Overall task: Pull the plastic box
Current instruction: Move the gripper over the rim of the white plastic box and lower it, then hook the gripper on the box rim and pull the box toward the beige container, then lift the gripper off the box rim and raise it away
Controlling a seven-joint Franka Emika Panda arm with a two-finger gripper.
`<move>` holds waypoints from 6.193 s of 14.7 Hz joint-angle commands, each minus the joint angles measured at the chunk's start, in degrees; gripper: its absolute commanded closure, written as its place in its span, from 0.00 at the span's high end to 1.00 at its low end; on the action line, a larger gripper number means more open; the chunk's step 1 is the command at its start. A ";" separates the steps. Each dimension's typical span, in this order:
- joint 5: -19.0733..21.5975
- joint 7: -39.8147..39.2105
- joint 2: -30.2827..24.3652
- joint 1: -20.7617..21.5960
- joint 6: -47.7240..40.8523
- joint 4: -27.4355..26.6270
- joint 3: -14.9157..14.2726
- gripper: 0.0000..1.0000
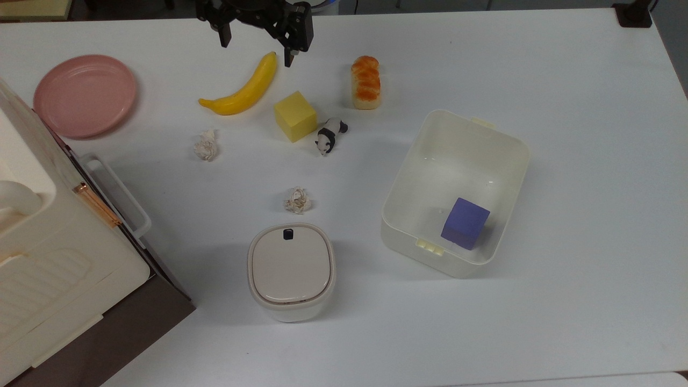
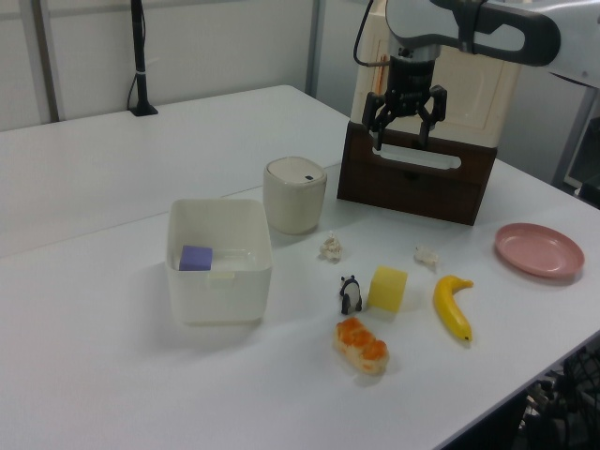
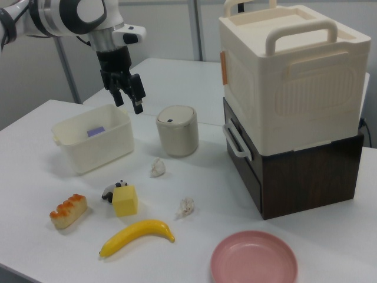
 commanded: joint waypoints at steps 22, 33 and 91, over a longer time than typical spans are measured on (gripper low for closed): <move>1.42 -62.81 -1.11 1.49 3.69 -1.95 4.45 1.00; 1.33 -55.18 10.13 11.23 24.06 -1.07 7.88 1.00; -2.64 -32.84 -4.71 4.75 6.70 -9.96 2.62 1.00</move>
